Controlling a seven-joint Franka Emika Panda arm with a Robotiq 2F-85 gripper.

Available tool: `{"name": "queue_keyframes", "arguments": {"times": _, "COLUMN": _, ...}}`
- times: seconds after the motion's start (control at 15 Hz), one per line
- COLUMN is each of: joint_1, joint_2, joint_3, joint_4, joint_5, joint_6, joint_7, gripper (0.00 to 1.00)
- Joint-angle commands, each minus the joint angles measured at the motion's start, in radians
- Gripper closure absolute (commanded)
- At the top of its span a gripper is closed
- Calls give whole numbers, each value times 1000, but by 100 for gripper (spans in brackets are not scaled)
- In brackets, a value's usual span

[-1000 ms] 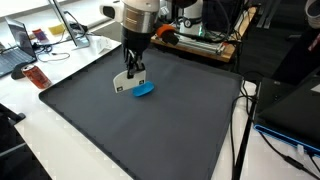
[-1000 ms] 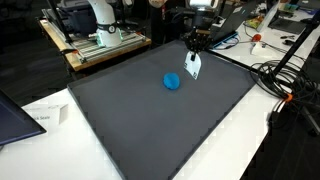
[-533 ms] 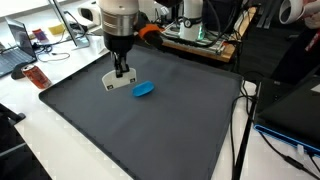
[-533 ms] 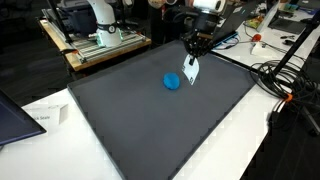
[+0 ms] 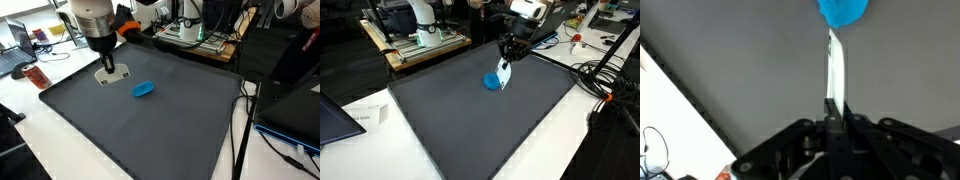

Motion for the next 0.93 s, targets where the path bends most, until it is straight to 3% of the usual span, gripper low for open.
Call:
{"name": "queue_keyframes", "arguments": {"times": 0.0, "joint_1": -37, "joint_2": 20, "joint_3": 21, "joint_4": 73, "joint_5": 50, "joint_6": -103, "joint_7": -81, "gripper": 99}}
{"name": "queue_keyframes", "arguments": {"times": 0.27, "joint_1": -72, "joint_2": 18, "joint_3": 36, "joint_4": 110, "joint_5": 136, "joint_6": -215, "joint_7": -163, "gripper": 99}}
{"name": "queue_keyframes", "arguments": {"times": 0.87, "joint_1": -151, "joint_2": 33, "joint_3": 40, "joint_4": 152, "joint_5": 323, "joint_6": -313, "joint_7": -229, "gripper": 99}}
